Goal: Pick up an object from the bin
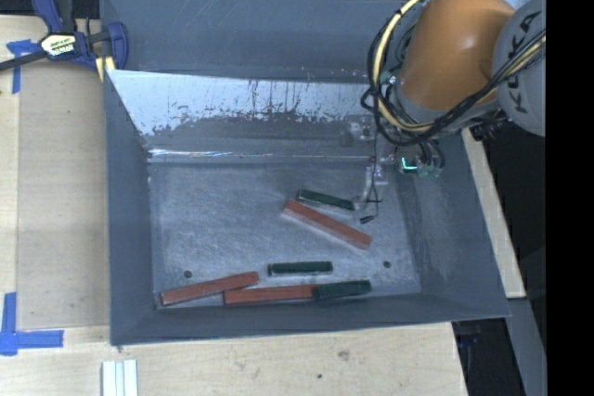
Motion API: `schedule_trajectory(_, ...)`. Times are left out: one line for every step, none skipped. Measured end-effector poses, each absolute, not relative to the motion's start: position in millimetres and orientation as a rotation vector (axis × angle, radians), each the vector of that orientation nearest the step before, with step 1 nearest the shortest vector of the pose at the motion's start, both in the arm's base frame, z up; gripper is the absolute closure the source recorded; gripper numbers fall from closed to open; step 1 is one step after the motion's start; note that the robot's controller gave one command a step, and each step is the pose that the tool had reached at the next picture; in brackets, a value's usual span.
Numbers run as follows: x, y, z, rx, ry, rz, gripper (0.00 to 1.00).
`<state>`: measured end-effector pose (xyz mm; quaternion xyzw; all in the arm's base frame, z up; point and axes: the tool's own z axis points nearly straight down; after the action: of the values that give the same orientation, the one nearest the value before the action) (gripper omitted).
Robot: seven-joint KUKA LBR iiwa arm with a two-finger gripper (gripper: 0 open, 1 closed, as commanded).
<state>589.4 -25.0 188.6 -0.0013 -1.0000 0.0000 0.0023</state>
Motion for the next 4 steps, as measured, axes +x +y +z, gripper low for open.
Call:
schedule_trajectory(591.1, -25.0, 193.2, -0.003, -3.145, 0.001, 0.0)
schedule_trajectory(603.4, -13.7, 147.1, 0.022, -3.153, 0.002, 0.0)
schedule_trajectory(596.1, -15.1, 82.6, 0.474, -3.108, 0.0, 0.0)
schedule_trajectory(581.6, -17.5, 73.9, 0.318, -3.138, 0.002, 1.0)
